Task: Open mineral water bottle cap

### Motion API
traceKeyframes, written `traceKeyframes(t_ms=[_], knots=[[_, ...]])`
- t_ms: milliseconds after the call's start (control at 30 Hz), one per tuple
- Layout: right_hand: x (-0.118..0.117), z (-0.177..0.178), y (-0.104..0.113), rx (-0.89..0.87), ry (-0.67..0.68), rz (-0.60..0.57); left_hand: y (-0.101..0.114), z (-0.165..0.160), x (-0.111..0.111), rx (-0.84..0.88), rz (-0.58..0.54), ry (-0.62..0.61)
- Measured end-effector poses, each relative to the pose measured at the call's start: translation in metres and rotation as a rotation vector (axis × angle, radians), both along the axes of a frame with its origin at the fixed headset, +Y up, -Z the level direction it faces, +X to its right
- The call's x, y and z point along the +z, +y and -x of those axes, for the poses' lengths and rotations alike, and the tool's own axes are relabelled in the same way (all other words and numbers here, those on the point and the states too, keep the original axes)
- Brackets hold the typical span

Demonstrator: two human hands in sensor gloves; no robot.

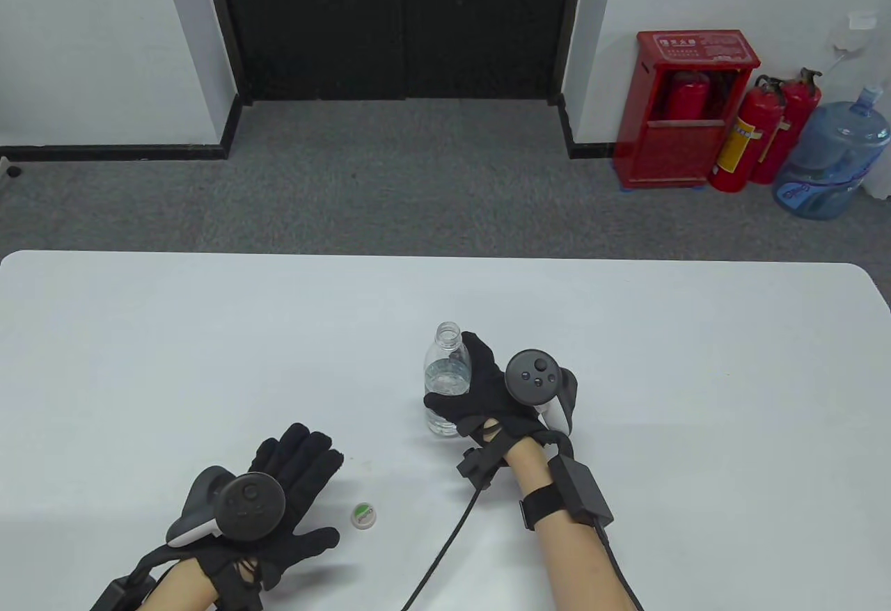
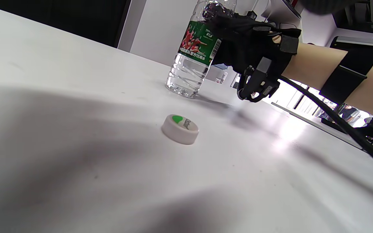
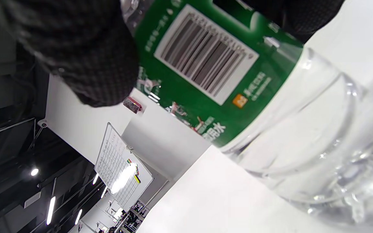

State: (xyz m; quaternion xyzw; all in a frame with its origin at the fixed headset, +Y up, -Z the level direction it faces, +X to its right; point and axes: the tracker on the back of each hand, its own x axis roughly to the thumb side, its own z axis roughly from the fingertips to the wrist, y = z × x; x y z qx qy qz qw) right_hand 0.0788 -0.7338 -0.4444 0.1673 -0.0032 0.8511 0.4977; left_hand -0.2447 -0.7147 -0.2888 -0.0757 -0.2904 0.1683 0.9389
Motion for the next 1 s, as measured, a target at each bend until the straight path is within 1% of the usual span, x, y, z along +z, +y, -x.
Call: traceKeyframes(t_ms=[100,300,400,467,533,633,667,800,900,1000], knots=[[0.001,0.000,-0.001,0.002,-0.003,0.001,0.000,0.000,0.000,-0.003,0.003,0.000],[0.006,-0.008,-0.002,0.000,0.020,0.078,-0.002,-0.002,0.000,-0.005,0.006,-0.002],[0.017,-0.023,-0.001,0.043,0.041,0.129,-0.002,-0.002,0.000,-0.006,0.006,-0.001],[0.027,-0.038,0.002,0.079,0.034,0.115,-0.001,-0.002,0.000,-0.005,0.003,0.002],[0.040,-0.052,0.008,0.137,0.036,0.083,-0.001,-0.001,-0.001,-0.004,0.000,0.006],[0.070,-0.065,0.023,0.290,0.025,-0.055,-0.001,-0.002,-0.001,-0.006,-0.004,0.013],[0.083,-0.065,0.029,0.352,0.032,-0.108,-0.002,-0.002,-0.001,-0.008,-0.007,0.014],[0.126,-0.058,0.047,0.525,0.095,-0.256,-0.003,-0.005,0.000,-0.021,-0.012,0.014],[0.152,-0.051,0.054,0.606,0.119,-0.356,-0.004,-0.005,0.000,-0.029,-0.014,0.017],[0.172,-0.047,0.053,0.605,0.129,-0.394,-0.005,-0.005,0.000,-0.032,-0.014,0.019]])
